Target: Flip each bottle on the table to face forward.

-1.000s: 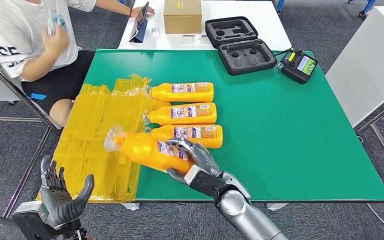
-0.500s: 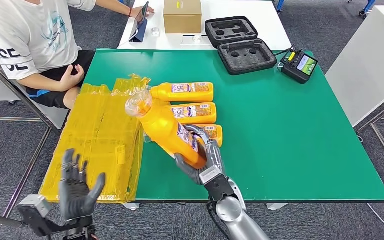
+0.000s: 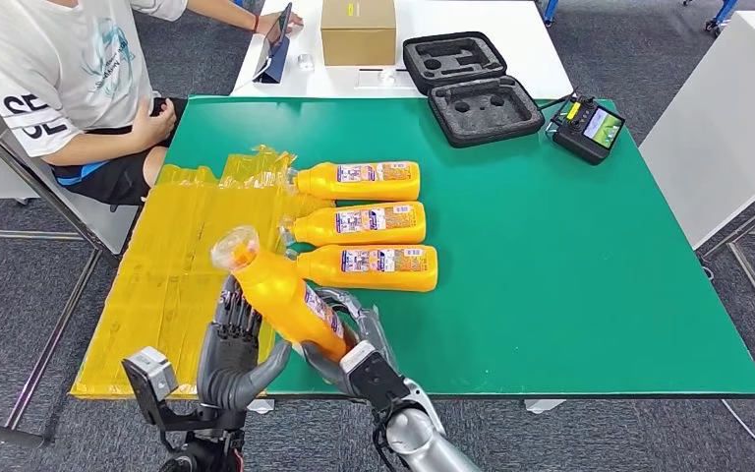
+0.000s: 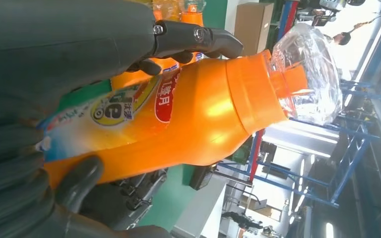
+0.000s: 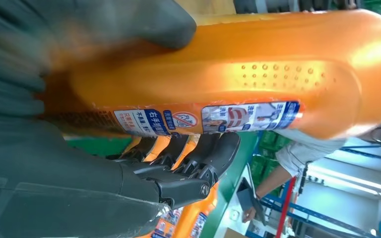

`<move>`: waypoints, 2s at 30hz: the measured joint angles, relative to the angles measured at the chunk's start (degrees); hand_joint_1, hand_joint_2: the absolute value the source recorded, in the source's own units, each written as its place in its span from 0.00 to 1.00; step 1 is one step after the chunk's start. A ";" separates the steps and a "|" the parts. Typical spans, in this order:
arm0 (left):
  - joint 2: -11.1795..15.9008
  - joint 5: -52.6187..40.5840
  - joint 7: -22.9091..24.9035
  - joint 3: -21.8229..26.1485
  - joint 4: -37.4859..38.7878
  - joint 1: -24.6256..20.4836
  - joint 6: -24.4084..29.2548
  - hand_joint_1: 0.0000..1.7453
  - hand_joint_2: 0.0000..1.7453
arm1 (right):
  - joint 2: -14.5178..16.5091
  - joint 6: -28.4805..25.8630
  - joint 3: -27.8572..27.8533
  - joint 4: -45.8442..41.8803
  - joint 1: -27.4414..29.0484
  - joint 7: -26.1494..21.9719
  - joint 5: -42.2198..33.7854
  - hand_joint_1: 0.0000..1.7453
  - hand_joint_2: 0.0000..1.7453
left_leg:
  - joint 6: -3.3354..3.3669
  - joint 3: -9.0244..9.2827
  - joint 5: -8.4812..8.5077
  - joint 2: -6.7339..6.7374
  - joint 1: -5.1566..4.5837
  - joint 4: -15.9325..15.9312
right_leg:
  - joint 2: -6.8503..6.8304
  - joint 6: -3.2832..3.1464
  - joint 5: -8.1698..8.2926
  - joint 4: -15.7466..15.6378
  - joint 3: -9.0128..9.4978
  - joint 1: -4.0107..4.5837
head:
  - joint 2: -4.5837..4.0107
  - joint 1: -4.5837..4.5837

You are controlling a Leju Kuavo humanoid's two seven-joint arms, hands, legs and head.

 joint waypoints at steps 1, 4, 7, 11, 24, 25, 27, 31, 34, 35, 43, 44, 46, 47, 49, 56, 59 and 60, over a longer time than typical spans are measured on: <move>0.18 0.01 0.11 -0.14 0.28 -0.22 0.00 0.00 1.00 | 0.20 0.06 0.15 0.55 -0.16 0.00 0.22 1.00 1.00 | 0.00 0.00 0.00 0.00 0.00 0.00 | 0.00 0.00 0.00 0.00 0.00 0.00 | 0.00 0.00; 0.67 0.14 0.48 -0.26 1.31 -1.01 0.03 0.00 1.00 | 0.72 0.05 0.86 1.69 -0.44 0.00 0.98 1.00 1.00 | 0.00 0.00 0.00 0.00 0.00 0.00 | 0.00 0.00 0.00 0.00 0.00 -0.01 | 0.00 -0.01; 1.02 0.34 0.76 -0.30 2.62 -1.93 0.22 0.00 1.00 | 1.16 -0.02 1.83 2.35 -0.52 0.00 1.59 1.00 1.00 | 0.00 0.00 0.01 0.00 0.00 0.00 | 0.00 0.00 0.00 0.00 0.00 0.00 | 0.00 -0.01; 1.31 0.76 0.97 -0.28 4.45 -2.88 1.17 0.00 1.00 | 1.49 -0.16 2.80 2.72 -0.57 0.00 2.66 1.00 1.00 | -0.01 0.00 0.01 0.00 0.00 0.00 | 0.00 0.00 0.00 0.00 -0.01 0.00 | 0.00 -0.01; 1.53 2.74 0.49 0.35 7.89 -3.63 3.09 1.00 1.00 | 1.51 -0.27 5.08 2.70 -0.83 1.07 5.74 1.00 1.00 | -0.01 0.00 0.01 0.01 0.00 0.00 | 0.00 0.00 0.00 0.00 -0.01 -0.01 | 0.00 0.00; 1.53 3.14 0.22 0.49 7.91 -3.61 3.10 1.00 1.00 | 1.52 -0.24 5.21 2.70 -0.98 1.27 5.94 1.00 1.00 | -0.01 0.00 0.01 0.01 0.00 0.00 | 0.00 0.00 0.00 0.00 -0.01 -0.01 | 0.00 0.00; 1.53 3.97 -0.41 0.74 7.90 -3.55 3.14 1.00 1.00 | 1.57 -0.16 5.43 2.71 -1.33 1.75 6.40 1.00 1.00 | -0.01 0.00 0.01 0.01 0.00 0.00 | 0.00 0.00 0.00 0.00 -0.01 -0.01 | 0.00 0.00; 1.52 4.98 -1.57 1.03 7.61 -3.29 3.65 1.00 1.00 | 1.68 0.17 5.65 2.89 -1.93 2.09 7.06 1.00 1.00 | -0.01 0.00 0.01 0.01 0.00 0.00 | 0.00 0.00 0.00 0.01 -0.01 -0.01 | 0.00 0.00; 1.50 5.50 -2.13 1.35 7.15 -3.01 4.05 1.00 1.00 | 1.86 0.43 5.74 3.10 -2.30 2.20 7.47 0.75 1.00 | -0.01 0.00 0.01 0.01 0.00 0.00 | 0.01 0.00 0.00 0.00 -0.02 -0.01 | 0.00 0.00; 1.50 5.71 -2.28 1.46 6.99 -2.92 4.15 1.00 1.00 | 1.93 0.45 5.74 3.18 -2.41 2.25 7.69 0.50 1.00 | -0.01 0.00 0.01 0.01 0.00 0.00 | 0.01 0.00 0.00 0.00 -0.02 -0.01 | 0.00 0.01; 1.46 6.11 -3.68 2.28 4.42 -2.62 5.82 0.99 1.00 | 2.03 -1.27 6.85 4.06 -2.55 3.17 10.88 0.00 0.75 | -0.01 0.00 0.01 0.01 0.00 0.00 | 0.00 0.00 0.00 0.00 -0.01 -0.01 | 0.00 0.00; 1.46 5.76 -3.94 2.38 4.09 -2.58 6.20 0.97 1.00 | 2.01 -1.47 6.88 4.08 -2.55 3.18 11.03 0.00 0.50 | -0.01 0.00 0.01 0.01 0.00 0.00 | 0.00 0.00 0.00 0.00 -0.01 -0.01 | 0.00 0.00; 1.46 5.22 -4.30 2.55 3.52 -2.50 6.76 0.90 1.00 | 1.97 -1.72 6.88 4.08 -2.55 3.19 11.13 0.00 0.00 | -0.01 0.00 0.02 0.01 0.00 0.00 | 0.00 0.00 0.00 0.00 -0.01 -0.01 | 0.00 0.01; 1.46 4.97 -4.41 2.62 3.33 -2.47 6.98 0.87 1.00 | 1.95 -1.78 6.88 4.08 -2.55 3.20 11.15 0.00 0.00 | -0.01 0.00 0.02 0.01 0.00 0.00 | 0.00 0.00 0.00 0.00 -0.01 -0.01 | 0.00 0.00; 1.46 3.95 -4.78 2.77 2.98 -2.38 7.85 0.87 1.00 | 1.92 -1.84 6.89 3.91 -2.50 3.28 11.29 0.00 0.00 | -0.01 0.00 0.02 0.01 0.00 0.00 | 0.00 0.00 0.00 0.00 -0.01 -0.01 | 0.00 0.00; 1.56 -5.07 -6.97 4.18 2.30 -2.20 14.92 0.93 1.00 | 0.40 -1.56 6.87 -4.05 -0.78 4.54 12.48 0.00 0.00 | -0.01 0.00 0.01 0.01 0.00 0.00 | 0.00 0.00 0.00 0.00 -0.02 -0.01 | 0.00 0.00; 1.67 -11.38 -7.74 4.79 2.39 -2.43 19.29 0.94 1.00 | -0.01 -2.55 6.78 -8.86 0.46 2.48 10.98 0.00 0.00 | -0.01 0.00 0.01 0.01 0.00 0.00 | 0.00 0.00 0.00 0.00 -0.04 -0.01 | 0.00 0.01; 1.75 -13.87 -7.86 5.01 2.50 -2.64 20.82 0.94 1.00 | -0.07 -3.25 6.73 -10.54 0.89 1.61 10.40 0.00 0.00 | -0.01 0.00 0.01 0.01 0.00 0.00 | 0.00 0.00 0.00 0.00 -0.04 -0.01 | 0.00 0.01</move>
